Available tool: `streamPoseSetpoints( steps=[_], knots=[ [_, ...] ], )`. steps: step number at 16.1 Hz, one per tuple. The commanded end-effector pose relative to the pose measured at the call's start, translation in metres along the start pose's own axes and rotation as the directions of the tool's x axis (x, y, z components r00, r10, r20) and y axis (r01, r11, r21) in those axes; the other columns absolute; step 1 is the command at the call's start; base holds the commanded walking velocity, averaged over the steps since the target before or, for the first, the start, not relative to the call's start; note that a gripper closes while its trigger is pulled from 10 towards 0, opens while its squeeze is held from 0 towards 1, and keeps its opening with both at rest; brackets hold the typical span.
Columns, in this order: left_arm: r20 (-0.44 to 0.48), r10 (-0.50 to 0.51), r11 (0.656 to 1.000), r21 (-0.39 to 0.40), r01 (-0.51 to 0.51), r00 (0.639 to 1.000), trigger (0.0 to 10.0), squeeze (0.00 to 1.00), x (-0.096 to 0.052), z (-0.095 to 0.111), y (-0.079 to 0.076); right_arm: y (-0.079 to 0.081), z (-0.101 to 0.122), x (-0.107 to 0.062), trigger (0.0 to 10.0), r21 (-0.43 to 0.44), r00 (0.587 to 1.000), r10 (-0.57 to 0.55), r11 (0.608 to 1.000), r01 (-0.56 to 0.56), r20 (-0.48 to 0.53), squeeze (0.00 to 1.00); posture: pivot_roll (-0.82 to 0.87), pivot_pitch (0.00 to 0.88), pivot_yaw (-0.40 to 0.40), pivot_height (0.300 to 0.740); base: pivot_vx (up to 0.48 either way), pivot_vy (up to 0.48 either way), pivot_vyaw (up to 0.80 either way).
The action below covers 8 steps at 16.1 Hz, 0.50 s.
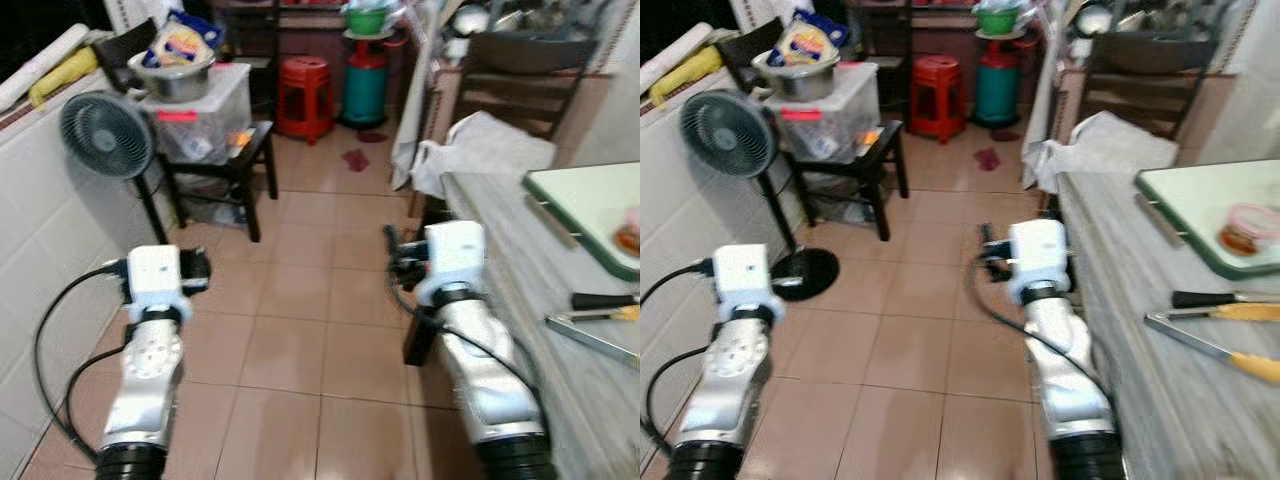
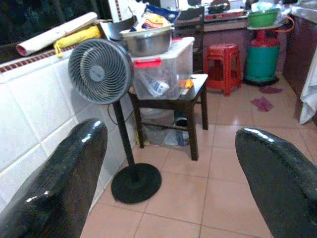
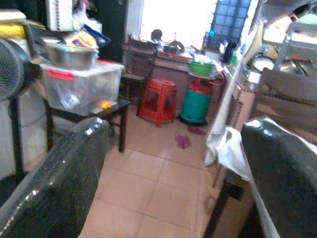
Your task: Setting the table
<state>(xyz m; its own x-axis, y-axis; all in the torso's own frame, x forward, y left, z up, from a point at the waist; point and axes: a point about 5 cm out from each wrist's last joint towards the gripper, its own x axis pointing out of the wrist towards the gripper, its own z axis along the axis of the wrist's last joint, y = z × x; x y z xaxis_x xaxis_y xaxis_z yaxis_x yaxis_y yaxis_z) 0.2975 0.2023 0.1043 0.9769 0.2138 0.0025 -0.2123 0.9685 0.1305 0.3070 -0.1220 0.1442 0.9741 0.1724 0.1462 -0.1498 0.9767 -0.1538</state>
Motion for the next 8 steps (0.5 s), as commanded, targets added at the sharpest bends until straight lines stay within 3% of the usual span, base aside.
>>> streamPoseSetpoints(
  steps=[1,8],
  knots=[
    [-0.014,-0.004,1.000,0.005,0.004,1.000,10.0,0.00,0.0008,-0.0008,-0.0015,-0.0039,0.0029,0.0019,10.0,-0.007,1.000,-0.012,1.000,0.012,0.012,0.00,0.04,0.000,0.019,0.740,0.000,0.259,0.00],
    [-0.022,-0.008,1.000,0.005,0.008,1.000,10.0,0.00,0.0045,0.0014,-0.0019,-0.0069,0.0004,0.0027,10.0,-0.012,0.999,-0.032,0.999,0.032,0.006,0.00,0.05,0.000,0.026,0.740,0.000,0.323,0.00]
  ],
)
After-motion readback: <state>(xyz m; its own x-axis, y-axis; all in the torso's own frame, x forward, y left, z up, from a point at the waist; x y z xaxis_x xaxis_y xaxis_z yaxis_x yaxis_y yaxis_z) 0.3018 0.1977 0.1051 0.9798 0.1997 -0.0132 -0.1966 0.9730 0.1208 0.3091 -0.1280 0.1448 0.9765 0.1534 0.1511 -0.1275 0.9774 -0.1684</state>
